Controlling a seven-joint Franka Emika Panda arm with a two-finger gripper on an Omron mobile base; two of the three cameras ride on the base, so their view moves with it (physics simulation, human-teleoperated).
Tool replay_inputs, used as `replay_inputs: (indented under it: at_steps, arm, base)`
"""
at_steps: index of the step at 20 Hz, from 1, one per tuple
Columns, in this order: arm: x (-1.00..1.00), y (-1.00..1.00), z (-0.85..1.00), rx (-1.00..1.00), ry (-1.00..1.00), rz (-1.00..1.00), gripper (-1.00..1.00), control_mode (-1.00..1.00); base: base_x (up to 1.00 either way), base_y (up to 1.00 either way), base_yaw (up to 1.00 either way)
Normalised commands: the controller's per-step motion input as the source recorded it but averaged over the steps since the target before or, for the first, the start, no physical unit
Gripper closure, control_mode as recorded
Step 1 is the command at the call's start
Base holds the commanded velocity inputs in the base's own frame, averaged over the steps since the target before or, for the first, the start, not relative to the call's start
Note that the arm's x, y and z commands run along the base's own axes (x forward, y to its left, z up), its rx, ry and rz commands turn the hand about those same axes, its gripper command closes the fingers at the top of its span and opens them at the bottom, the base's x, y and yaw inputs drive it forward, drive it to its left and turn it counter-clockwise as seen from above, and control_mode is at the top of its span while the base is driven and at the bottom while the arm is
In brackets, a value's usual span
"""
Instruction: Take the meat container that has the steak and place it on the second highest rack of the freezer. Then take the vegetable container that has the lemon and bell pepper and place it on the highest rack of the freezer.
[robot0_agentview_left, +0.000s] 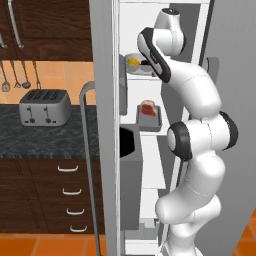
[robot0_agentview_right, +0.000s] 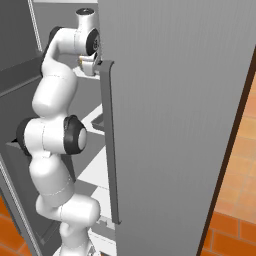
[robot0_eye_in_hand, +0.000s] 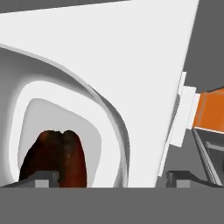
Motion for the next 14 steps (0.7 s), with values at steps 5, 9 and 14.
replay_inputs:
  at_steps: [5,9,14]
  arm:
    - [-0.32,0.09,0.00,-0.03,-0.32,0.00,-1.00,-1.00]
    - [-0.39,0.08,0.08,-0.03,-0.36,0.00,-1.00,-1.00]
    - [-0.86,0.00,0.30,0.04,-0.03,0.04,-1.00,-1.00]
  base:
    - [0.00,0.00,0.00]
    - [0.00,0.00,0.00]
    - [0.00,0.00,0.00]
